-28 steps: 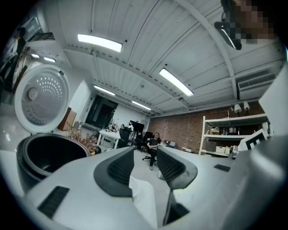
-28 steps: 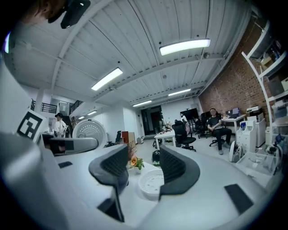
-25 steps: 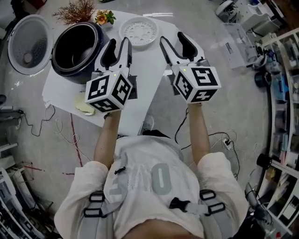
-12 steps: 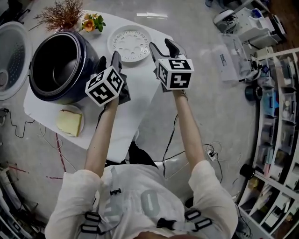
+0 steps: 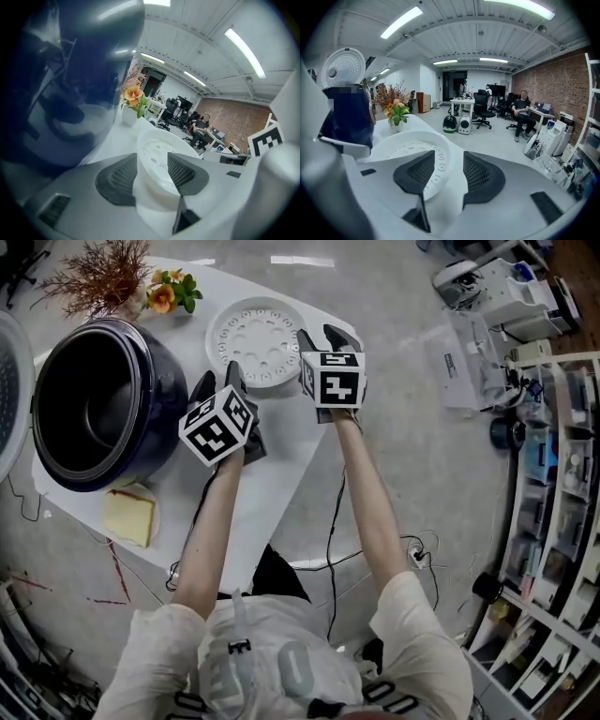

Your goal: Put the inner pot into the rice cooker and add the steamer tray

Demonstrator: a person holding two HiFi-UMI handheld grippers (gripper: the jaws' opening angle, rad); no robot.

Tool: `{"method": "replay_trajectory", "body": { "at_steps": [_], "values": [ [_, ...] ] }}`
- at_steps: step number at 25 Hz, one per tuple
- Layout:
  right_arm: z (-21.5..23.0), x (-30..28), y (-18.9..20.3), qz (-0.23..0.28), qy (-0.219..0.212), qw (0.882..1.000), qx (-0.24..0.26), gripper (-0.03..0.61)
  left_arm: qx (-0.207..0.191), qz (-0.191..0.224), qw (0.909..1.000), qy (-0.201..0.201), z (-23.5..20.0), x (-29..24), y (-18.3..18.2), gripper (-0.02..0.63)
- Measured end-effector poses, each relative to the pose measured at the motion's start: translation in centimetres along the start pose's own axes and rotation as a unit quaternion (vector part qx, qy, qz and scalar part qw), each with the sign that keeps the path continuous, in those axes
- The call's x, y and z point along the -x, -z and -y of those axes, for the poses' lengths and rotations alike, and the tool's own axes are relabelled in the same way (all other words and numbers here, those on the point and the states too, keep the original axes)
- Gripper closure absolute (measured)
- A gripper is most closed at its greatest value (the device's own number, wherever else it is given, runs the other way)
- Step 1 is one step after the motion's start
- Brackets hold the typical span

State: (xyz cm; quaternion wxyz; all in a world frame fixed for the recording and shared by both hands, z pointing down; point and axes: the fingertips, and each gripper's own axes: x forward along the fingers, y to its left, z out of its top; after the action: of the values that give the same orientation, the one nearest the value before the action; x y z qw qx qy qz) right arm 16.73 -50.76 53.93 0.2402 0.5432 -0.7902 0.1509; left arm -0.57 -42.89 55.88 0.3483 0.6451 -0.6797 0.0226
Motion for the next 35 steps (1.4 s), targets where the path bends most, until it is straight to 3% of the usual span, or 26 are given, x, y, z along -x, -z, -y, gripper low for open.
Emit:
{"method": "replay_trajectory", "body": {
  "at_steps": [5,12,14,27,30,33,35],
  "values": [
    [0.3,-1.9,1.3,-0.019,-0.001,0.999,-0.031,0.414,0.008,-0.005,0.9999,-0.007,-0.5,-1.4,-0.3,0.427],
    [1.0,-2.5,2.3,-0.032,0.014,0.997,-0.065,0.465,-0.004,-0.014,0.9991,-0.039,-1.3,-1.5,-0.2,0.541],
    [0.9,-2.5,2.3,-0.031,0.012,0.997,-0.072,0.499,-0.009,-0.017,0.999,-0.041,-1.4,-1.5,-0.1,0.546],
    [0.8,-1.8,2.3,-0.037,0.02,0.996,-0.073,0.522,-0.026,-0.025,0.9984,-0.044,-0.7,-0.8,0.0,0.594],
    [0.7,-1.7,2.5,-0.039,0.025,0.997,-0.063,0.522,-0.012,-0.026,0.9987,-0.043,-0.6,-0.7,0.2,0.57],
    [0.7,-1.6,2.4,-0.041,0.028,0.997,-0.056,0.52,0.005,-0.017,0.9988,-0.045,-0.3,-0.7,-0.4,0.375],
    [0.8,-1.5,2.7,-0.043,0.028,0.997,-0.058,0.52,-0.012,-0.026,0.9974,-0.066,-0.8,-0.7,0.1,0.376]
  ]
}}
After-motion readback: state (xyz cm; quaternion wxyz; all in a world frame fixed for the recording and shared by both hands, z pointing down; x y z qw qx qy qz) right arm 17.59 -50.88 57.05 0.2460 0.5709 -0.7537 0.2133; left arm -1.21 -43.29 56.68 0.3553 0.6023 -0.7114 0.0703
